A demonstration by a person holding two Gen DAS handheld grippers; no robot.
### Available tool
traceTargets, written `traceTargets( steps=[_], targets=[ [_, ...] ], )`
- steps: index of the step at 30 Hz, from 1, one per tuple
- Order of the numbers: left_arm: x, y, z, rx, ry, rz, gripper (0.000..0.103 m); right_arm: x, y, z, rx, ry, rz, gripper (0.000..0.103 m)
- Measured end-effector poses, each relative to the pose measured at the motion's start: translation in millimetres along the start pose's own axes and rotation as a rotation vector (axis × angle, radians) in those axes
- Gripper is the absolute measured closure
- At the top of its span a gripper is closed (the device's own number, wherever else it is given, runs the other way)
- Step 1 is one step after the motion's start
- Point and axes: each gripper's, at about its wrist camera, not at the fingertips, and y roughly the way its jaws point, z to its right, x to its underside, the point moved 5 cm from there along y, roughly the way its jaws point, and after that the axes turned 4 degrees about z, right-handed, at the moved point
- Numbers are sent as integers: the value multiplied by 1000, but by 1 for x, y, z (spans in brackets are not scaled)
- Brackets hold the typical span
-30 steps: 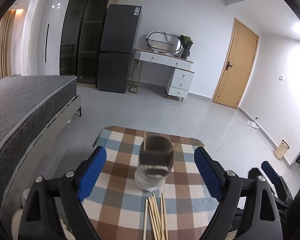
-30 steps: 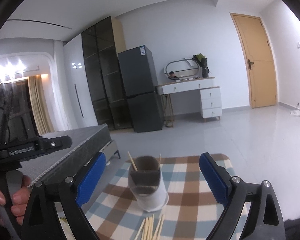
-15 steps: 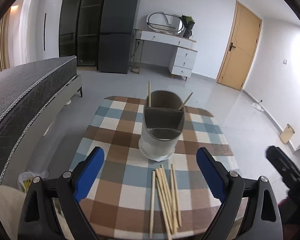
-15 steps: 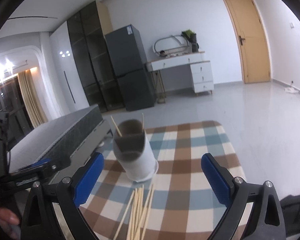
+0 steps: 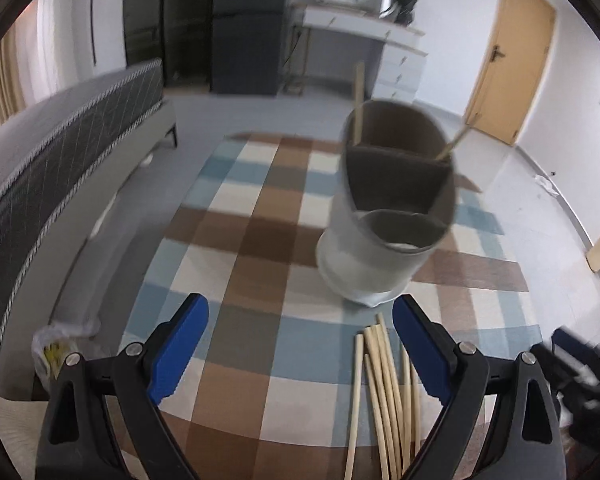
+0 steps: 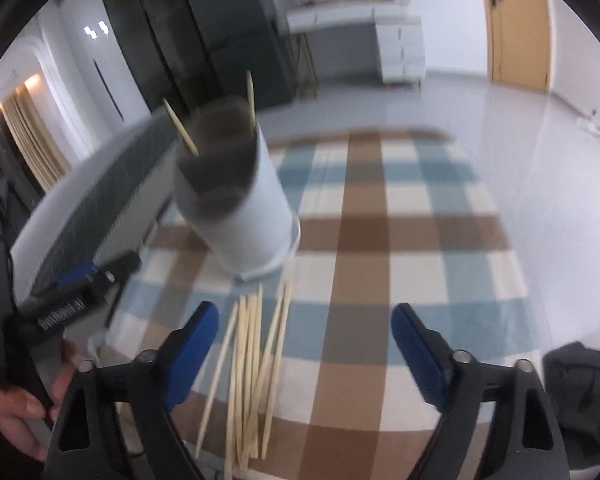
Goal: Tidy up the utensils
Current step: 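Lower both grippers back toward the remaining bamboo sticks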
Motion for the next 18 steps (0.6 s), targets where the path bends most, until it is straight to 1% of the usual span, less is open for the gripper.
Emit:
traceTargets(
  steps=[1,3,8,9,10,11,14,15,17,18],
  targets=[
    [-2,0,-3,0,-13,0,12,2,9,1,5,5,-26,24],
    [-7,-1,-7,-20,-25,6,12,3,30,3,11,21,-88,29],
    [-13,-3,-13,-18,-63,1,12,5,74,3,13,54,-201,31],
    [-13,-2,-15,-20,-71,-3,12,6,83,4,11,65,-222,36],
    [-13,0,-18,-21,-83,-13,12,6,91,4,8,78,-237,41],
    [-13,2,-20,-19,-98,-28,12,6,95,4,5,84,-247,48],
    [-12,10,-27,-24,-140,-70,12,6,113,2,22,71,-264,53],
    [-12,12,-29,-28,-148,-77,12,6,116,1,32,58,-267,57],
    [-11,16,-33,-41,-159,-94,12,8,121,-3,45,29,-270,61],
    [-11,16,-35,-45,-161,-99,12,10,123,-4,44,20,-272,65]
  ],
)
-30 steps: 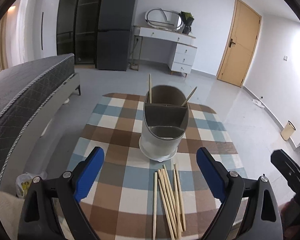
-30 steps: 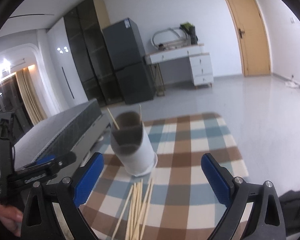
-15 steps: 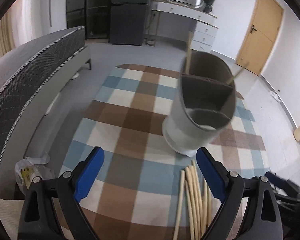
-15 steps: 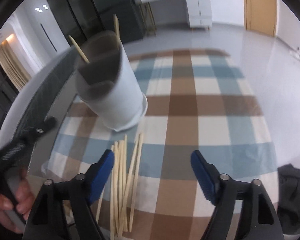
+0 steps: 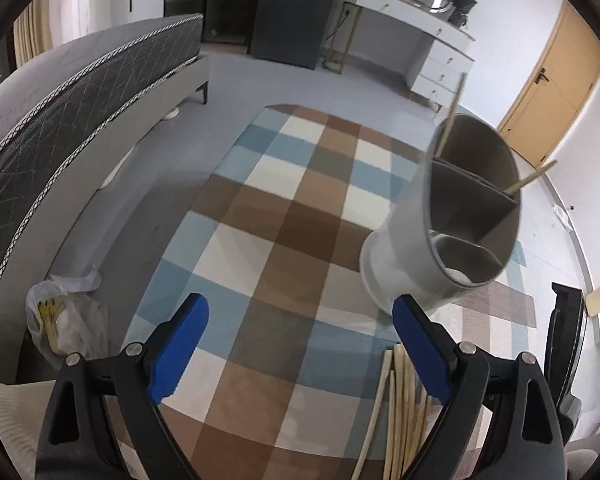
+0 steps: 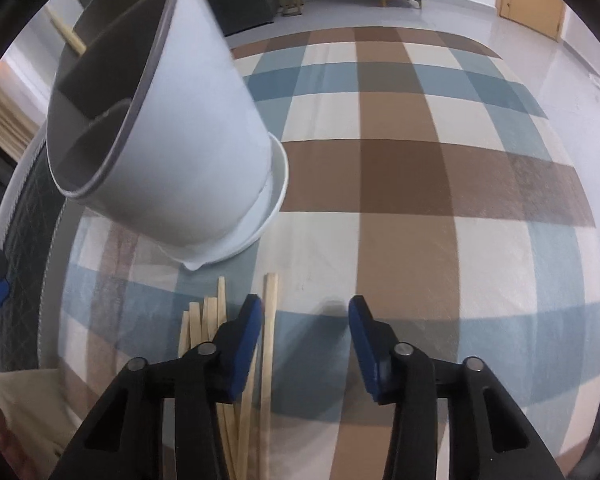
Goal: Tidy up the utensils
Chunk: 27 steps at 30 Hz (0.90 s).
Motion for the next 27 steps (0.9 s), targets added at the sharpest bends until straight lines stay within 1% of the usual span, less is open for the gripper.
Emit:
traceTargets(
  steps=[1,4,6,8,11,13,14,15,17,18,20,24,27],
  targets=[
    [0,1,-1,-8,-4,-5,12,2,3,-2,-5,-4,-14,68],
    [1,4,-6,-17,-17,-19,12,0,2,-7,4,-32,2,74],
    [1,6,-8,-20,-21,-27,12,-1,4,-11,6,-44,-1,75],
    [1,6,-9,-19,-22,-31,12,-1,6,-16,29,-76,13,75],
    [-1,5,-14,-42,-27,-17,12,1,8,-27,88,-159,29,76],
    [-3,5,-19,-47,-46,-8,12,5,5,-35,130,-236,59,76],
    [-4,5,-21,-49,-54,-8,12,5,5,-36,137,-244,64,76],
    [-4,6,-23,-52,-57,-9,12,5,5,-36,136,-239,64,77],
    [-4,8,-24,-60,-56,-11,12,5,5,-37,128,-232,61,85],
    [-3,10,-23,-59,-48,-16,12,5,6,-36,140,-233,49,96],
    [-3,11,-21,-68,-25,-13,12,3,8,-35,144,-236,53,97],
    [-4,7,-15,-103,39,33,12,3,6,-31,119,-208,53,99],
    [-2,6,-11,-80,61,45,12,-2,7,-19,84,-144,49,99]
  ],
)
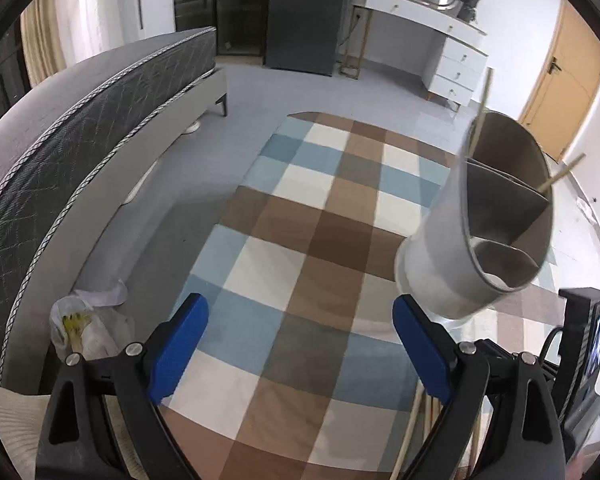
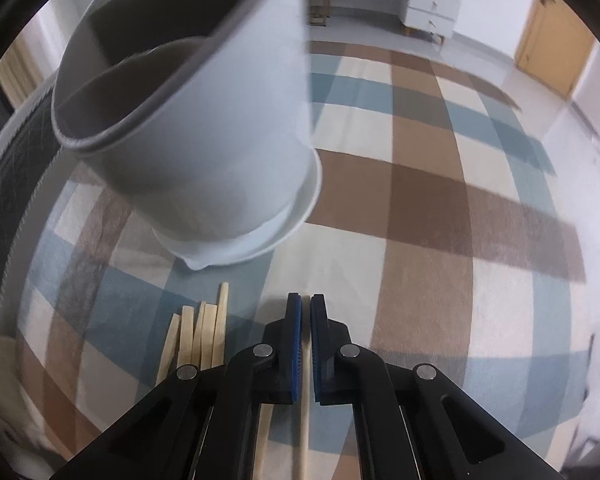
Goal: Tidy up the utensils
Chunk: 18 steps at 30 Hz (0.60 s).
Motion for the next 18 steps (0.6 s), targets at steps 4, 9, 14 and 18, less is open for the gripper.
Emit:
traceTargets(
  steps=[4,9,14,18],
  targets=[
    [1,-2,10,42,29,0,12,-2,-13,18,-53,109,32,99],
    [7,-3,20,112,54,-12,12,-4,-43,42,-152,263,108,99],
    [25,5,32,133,83,-98,12,4,-68,54,-227,352,155,99],
    [40,15,42,155,100,-175,12,12,-77,62,-277,386,159,99]
  ],
)
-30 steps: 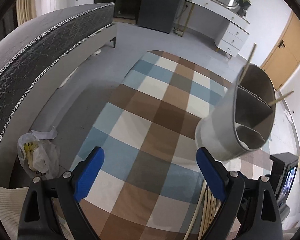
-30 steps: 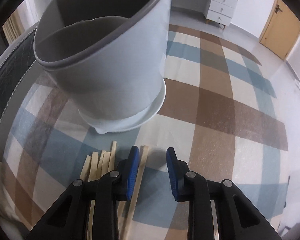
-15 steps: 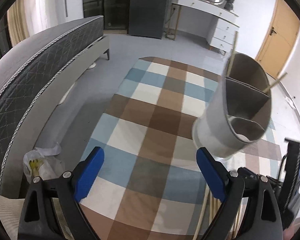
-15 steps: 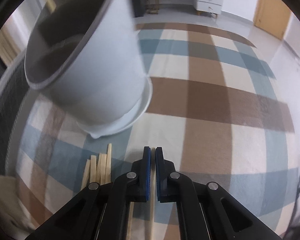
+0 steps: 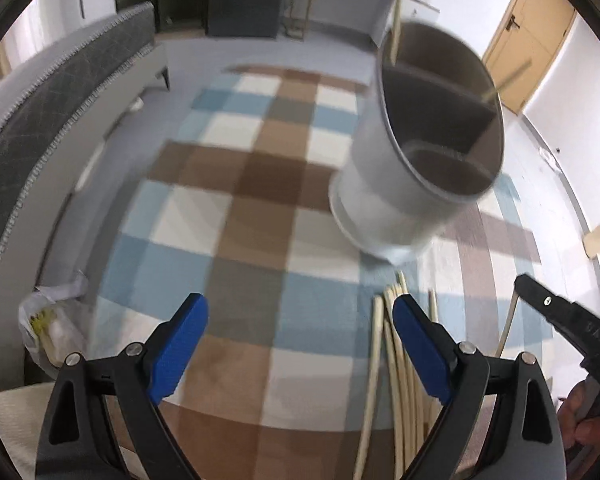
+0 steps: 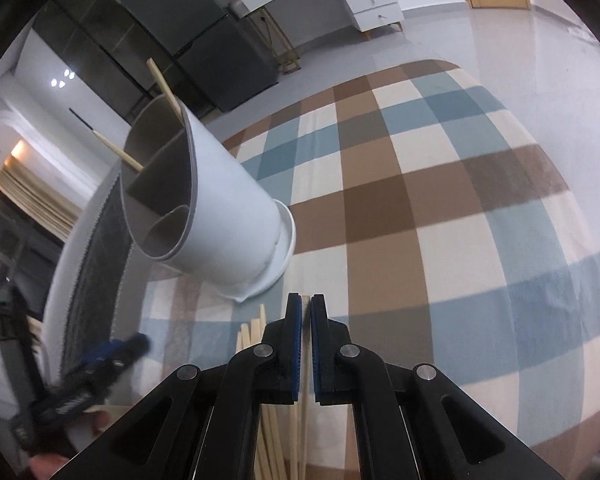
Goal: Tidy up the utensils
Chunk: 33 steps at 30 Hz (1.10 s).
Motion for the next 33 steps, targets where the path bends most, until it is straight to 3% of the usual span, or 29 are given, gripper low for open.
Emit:
traceTargets(
  steps=[5,10,15,18,24,27,30,32,33],
  targets=[
    [16,24,20,-3,27,-121,13,-5,-10,4,-45,35,10,99],
    [33,36,39,-100,193,-161,13,-12,-11,7,-12,9,37,99],
    [44,44,41,-183,229,-207,13,-14,-9,11,-8,23,34,99],
    [48,48,39,-181,208,-240,13,-18,-15,7,-17,9,56,99],
    [40,48,37,-183,196,-215,13,-22,-21,11,14,7,89,99],
    [32,52,41,-207,240,-179,13,-22,-15,22,37,44,76,99],
    [26,53,48,-180,248,-170,24,-25,-16,24,36,54,84,99],
    [26,55,53,-149,225,-180,40,-27,-19,20,39,34,99,99],
    [24,56,55,-141,221,-184,43,-27,-20,19,37,25,102,99]
  ],
)
